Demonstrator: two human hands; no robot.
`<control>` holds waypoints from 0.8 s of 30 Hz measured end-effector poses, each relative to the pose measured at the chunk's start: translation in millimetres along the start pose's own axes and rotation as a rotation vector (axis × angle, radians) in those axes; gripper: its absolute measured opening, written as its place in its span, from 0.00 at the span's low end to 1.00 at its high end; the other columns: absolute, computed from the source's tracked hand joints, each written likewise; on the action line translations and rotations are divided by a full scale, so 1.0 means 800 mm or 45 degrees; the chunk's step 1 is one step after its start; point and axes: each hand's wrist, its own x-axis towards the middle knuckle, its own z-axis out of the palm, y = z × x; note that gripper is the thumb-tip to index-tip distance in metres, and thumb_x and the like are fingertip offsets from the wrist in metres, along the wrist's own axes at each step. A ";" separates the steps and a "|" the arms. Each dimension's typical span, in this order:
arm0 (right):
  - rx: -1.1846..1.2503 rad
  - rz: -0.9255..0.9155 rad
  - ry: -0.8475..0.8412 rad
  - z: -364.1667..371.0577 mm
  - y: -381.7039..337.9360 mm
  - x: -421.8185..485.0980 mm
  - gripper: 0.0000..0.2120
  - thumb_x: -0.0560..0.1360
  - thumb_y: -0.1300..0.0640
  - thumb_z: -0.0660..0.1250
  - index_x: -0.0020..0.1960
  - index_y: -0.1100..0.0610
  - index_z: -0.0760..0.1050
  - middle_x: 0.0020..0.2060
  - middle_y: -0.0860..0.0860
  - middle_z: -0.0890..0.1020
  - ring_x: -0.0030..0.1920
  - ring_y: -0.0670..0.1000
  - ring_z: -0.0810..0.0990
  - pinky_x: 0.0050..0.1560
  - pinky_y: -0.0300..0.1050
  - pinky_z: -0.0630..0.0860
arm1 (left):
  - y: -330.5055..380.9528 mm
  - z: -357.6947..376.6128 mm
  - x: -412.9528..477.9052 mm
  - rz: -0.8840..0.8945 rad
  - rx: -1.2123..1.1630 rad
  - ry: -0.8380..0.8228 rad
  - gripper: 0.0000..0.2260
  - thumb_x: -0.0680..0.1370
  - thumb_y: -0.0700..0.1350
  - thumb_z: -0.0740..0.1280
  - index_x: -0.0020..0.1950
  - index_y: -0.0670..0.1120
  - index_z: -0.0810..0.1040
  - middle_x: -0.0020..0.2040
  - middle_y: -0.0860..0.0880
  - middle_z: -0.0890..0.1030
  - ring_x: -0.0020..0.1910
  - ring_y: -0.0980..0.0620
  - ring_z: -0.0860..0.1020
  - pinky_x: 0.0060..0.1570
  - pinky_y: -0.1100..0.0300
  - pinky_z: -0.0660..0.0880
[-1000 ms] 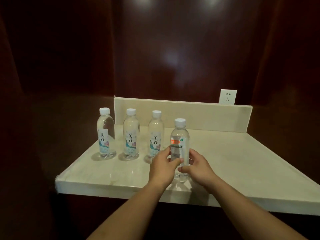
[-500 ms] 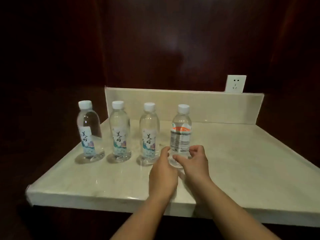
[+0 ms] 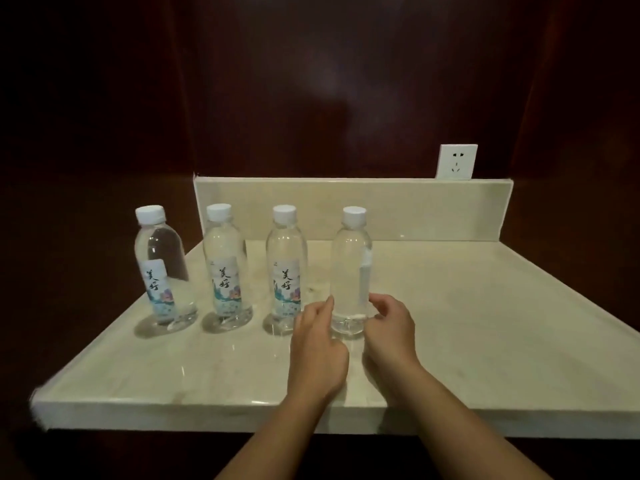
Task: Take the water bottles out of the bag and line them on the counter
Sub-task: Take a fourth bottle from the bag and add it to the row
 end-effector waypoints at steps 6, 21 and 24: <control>0.110 0.055 0.014 -0.003 -0.001 -0.002 0.13 0.70 0.69 0.64 0.47 0.52 0.72 0.47 0.49 0.80 0.45 0.51 0.79 0.45 0.49 0.79 | 0.002 -0.002 -0.002 0.009 -0.053 -0.076 0.29 0.74 0.32 0.55 0.74 0.51 0.61 0.68 0.54 0.68 0.71 0.53 0.64 0.68 0.59 0.62; 0.151 0.021 0.046 -0.003 -0.004 -0.002 0.30 0.71 0.72 0.52 0.70 0.54 0.69 0.57 0.50 0.75 0.59 0.50 0.74 0.66 0.53 0.72 | 0.008 -0.007 -0.004 0.059 0.112 -0.131 0.35 0.73 0.35 0.57 0.78 0.53 0.52 0.77 0.54 0.56 0.75 0.54 0.52 0.74 0.57 0.52; 0.185 0.007 -0.019 -0.003 -0.005 -0.003 0.29 0.72 0.73 0.54 0.71 0.55 0.68 0.58 0.49 0.75 0.63 0.49 0.73 0.68 0.53 0.71 | 0.008 -0.008 -0.004 0.058 0.102 -0.152 0.35 0.73 0.34 0.57 0.78 0.51 0.52 0.74 0.54 0.60 0.72 0.54 0.57 0.71 0.59 0.55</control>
